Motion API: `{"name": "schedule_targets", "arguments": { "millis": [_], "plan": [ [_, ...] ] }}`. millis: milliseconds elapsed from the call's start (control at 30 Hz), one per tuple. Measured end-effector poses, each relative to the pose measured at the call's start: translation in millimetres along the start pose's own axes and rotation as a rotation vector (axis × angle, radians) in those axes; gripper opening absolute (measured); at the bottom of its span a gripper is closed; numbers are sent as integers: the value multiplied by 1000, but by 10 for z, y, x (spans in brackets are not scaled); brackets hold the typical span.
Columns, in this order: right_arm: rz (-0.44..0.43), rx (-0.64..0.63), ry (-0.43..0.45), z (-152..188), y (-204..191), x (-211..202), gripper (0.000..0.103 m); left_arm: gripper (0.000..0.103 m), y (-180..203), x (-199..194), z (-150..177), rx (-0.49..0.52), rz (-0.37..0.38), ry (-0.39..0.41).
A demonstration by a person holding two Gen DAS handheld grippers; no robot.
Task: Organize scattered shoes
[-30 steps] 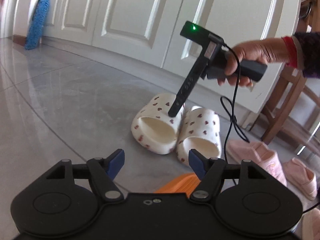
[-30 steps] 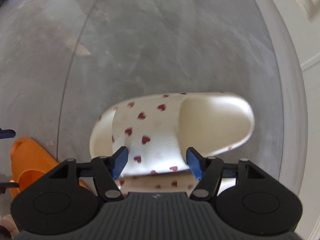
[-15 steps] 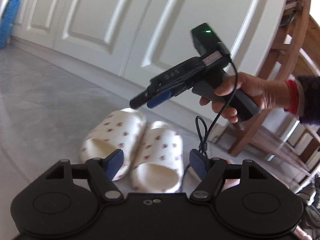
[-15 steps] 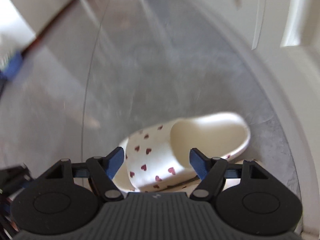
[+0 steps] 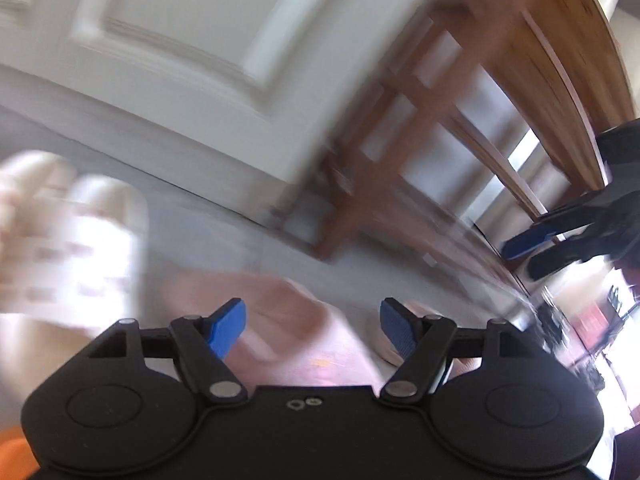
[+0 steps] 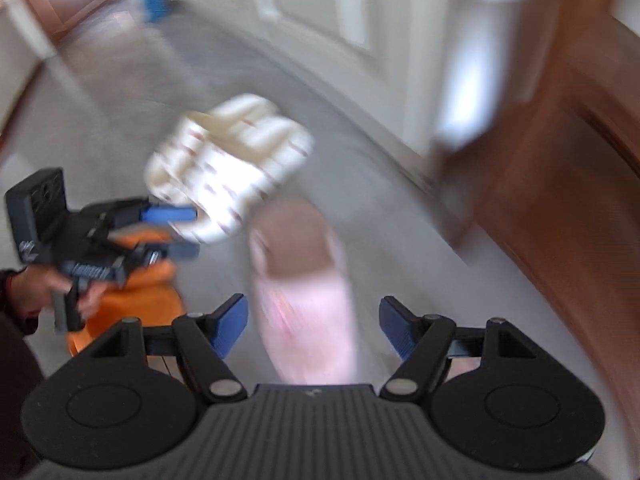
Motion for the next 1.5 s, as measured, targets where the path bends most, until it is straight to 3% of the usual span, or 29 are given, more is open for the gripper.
{"name": "schedule_targets", "arguments": {
  "millis": [133,233,367,433,533,600,633,733,867,967,1067,1233,1367,1433,1500],
  "plan": [
    [60,106,12,519,220,-280,76,74,247,415,11,103,-40,-57],
    [5,156,67,723,242,-201,76,73,256,667,55,149,-52,-116],
    [-92,159,135,901,192,145,76,68,208,961,184,130,-36,-244],
    [-129,151,77,1070,168,264,76,49,193,1082,209,118,-53,-266],
    [-131,98,62,1264,209,162,76,19,183,1190,281,103,-44,-309],
    [-127,97,61,1350,291,112,76,13,235,1153,342,137,-13,-318],
    [-125,100,63,1388,336,95,76,12,307,1111,403,206,4,-323],
    [-116,114,73,1492,482,75,76,11,530,941,632,397,67,-359],
    [-117,113,73,1615,554,113,76,11,718,655,874,543,121,-403],
    [-121,74,71,1660,488,131,76,12,752,495,1023,707,127,-456],
    [-126,53,70,1683,417,124,76,12,705,512,993,790,117,-490],
    [-111,-4,45,1782,276,88,76,22,576,685,762,980,26,-506],
    [-101,-55,18,1838,173,130,76,37,538,656,627,949,-78,-445],
    [-110,-81,8,1831,122,176,76,52,520,568,615,920,-169,-379],
    [-126,-102,1,1807,80,231,76,55,474,413,625,851,-272,-301]
  ]
}}
Point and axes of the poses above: each gripper's, at about its wrist camera, not at the fingertips, and x roughly the way its jaws point, y to its right, z to its underside, the point moved 7 cm from there along x, roughly the way its jaws point, and after that the axes turned 2 degrees about -z, right-handed, at the moved point
